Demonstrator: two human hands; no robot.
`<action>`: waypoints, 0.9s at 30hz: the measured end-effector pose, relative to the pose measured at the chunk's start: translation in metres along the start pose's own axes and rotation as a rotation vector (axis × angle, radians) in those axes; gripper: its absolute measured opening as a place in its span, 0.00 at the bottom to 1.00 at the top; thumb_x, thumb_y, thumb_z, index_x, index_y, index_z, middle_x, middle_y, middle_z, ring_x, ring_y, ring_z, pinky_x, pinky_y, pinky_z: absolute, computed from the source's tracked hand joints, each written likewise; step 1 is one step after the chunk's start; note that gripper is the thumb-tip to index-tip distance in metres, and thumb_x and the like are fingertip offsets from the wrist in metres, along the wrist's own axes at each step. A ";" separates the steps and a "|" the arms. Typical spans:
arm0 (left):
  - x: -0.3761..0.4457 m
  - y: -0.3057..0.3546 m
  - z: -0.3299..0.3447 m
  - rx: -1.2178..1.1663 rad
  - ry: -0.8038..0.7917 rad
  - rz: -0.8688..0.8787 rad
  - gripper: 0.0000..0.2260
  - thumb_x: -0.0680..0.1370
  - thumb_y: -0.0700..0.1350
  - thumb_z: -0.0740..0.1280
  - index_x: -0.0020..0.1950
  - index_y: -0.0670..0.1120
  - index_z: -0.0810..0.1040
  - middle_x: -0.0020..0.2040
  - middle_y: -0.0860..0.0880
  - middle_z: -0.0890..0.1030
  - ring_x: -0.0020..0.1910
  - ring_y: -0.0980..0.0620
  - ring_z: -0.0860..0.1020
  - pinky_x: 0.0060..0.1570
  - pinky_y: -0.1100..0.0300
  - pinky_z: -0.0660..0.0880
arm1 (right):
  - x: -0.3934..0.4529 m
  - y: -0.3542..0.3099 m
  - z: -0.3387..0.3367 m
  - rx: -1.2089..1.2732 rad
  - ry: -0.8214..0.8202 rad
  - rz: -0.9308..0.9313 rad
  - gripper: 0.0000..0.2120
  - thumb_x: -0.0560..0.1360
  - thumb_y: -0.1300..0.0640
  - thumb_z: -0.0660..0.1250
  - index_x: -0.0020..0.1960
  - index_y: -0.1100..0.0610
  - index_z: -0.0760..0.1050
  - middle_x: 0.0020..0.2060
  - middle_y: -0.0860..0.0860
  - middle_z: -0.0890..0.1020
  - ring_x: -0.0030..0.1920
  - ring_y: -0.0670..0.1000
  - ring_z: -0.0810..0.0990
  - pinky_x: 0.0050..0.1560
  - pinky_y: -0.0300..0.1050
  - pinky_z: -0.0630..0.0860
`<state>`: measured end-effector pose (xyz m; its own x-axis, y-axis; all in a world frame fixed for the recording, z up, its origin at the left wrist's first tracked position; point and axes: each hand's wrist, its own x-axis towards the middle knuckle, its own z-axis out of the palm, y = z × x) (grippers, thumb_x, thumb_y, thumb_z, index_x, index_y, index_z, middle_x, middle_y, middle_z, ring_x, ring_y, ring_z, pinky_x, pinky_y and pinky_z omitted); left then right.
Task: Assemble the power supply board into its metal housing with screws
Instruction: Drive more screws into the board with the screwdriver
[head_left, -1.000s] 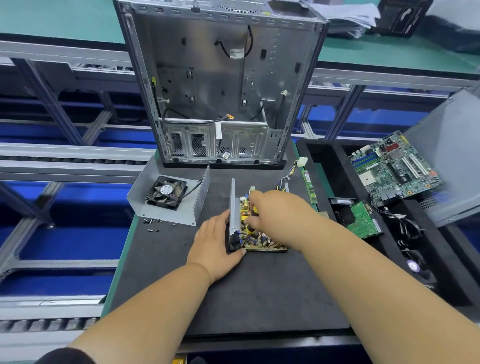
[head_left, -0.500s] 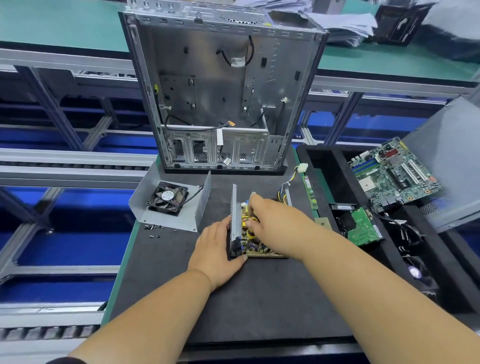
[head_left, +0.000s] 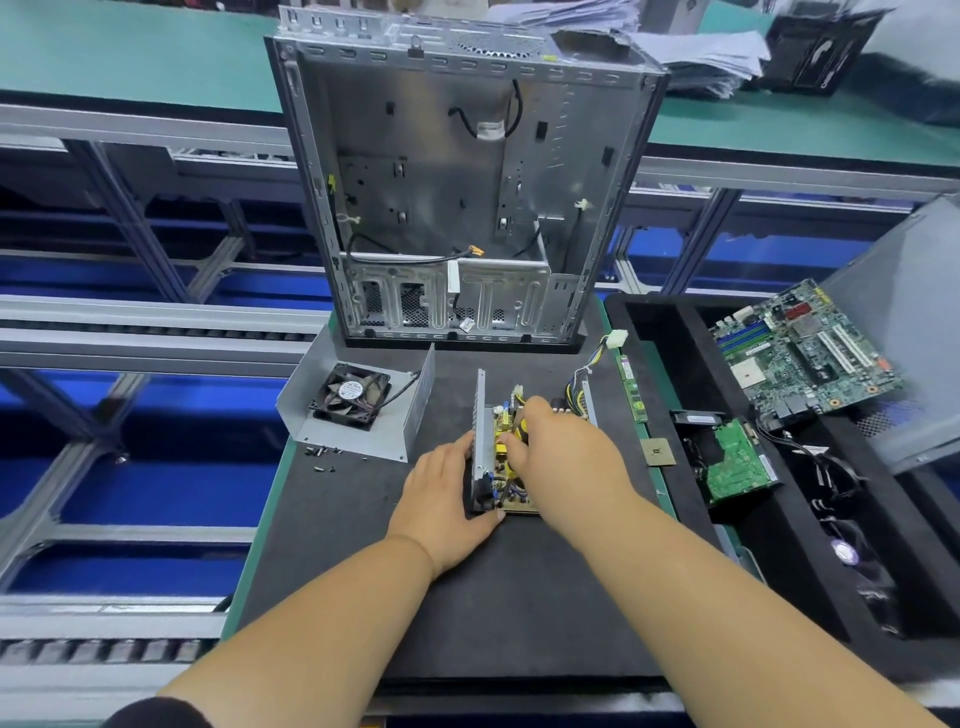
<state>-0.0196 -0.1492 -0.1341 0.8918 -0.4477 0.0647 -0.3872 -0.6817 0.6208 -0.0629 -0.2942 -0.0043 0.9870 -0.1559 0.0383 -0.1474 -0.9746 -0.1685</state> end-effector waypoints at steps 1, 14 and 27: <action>-0.001 -0.001 -0.001 -0.013 -0.013 -0.002 0.44 0.69 0.61 0.71 0.79 0.56 0.53 0.69 0.57 0.66 0.70 0.54 0.61 0.72 0.57 0.60 | 0.000 -0.001 -0.001 -0.004 -0.006 0.012 0.17 0.83 0.46 0.56 0.64 0.57 0.67 0.42 0.52 0.80 0.43 0.56 0.79 0.34 0.46 0.63; -0.032 -0.034 -0.076 -0.031 0.359 -0.149 0.12 0.75 0.45 0.71 0.58 0.50 0.80 0.53 0.56 0.79 0.57 0.52 0.75 0.60 0.58 0.72 | 0.008 0.008 -0.036 0.263 0.185 0.082 0.11 0.81 0.45 0.58 0.45 0.52 0.66 0.32 0.49 0.76 0.34 0.53 0.75 0.33 0.47 0.71; -0.020 -0.073 -0.104 0.287 0.266 -0.433 0.05 0.75 0.47 0.71 0.50 0.54 0.82 0.49 0.54 0.78 0.52 0.50 0.75 0.51 0.53 0.75 | 0.012 -0.005 -0.042 0.462 0.289 0.059 0.07 0.80 0.45 0.58 0.46 0.47 0.66 0.32 0.47 0.80 0.34 0.47 0.76 0.34 0.41 0.70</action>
<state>0.0152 -0.0302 -0.0996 0.9967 0.0420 0.0691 0.0108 -0.9162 0.4007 -0.0528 -0.2975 0.0381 0.9107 -0.3093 0.2736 -0.0943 -0.8008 -0.5914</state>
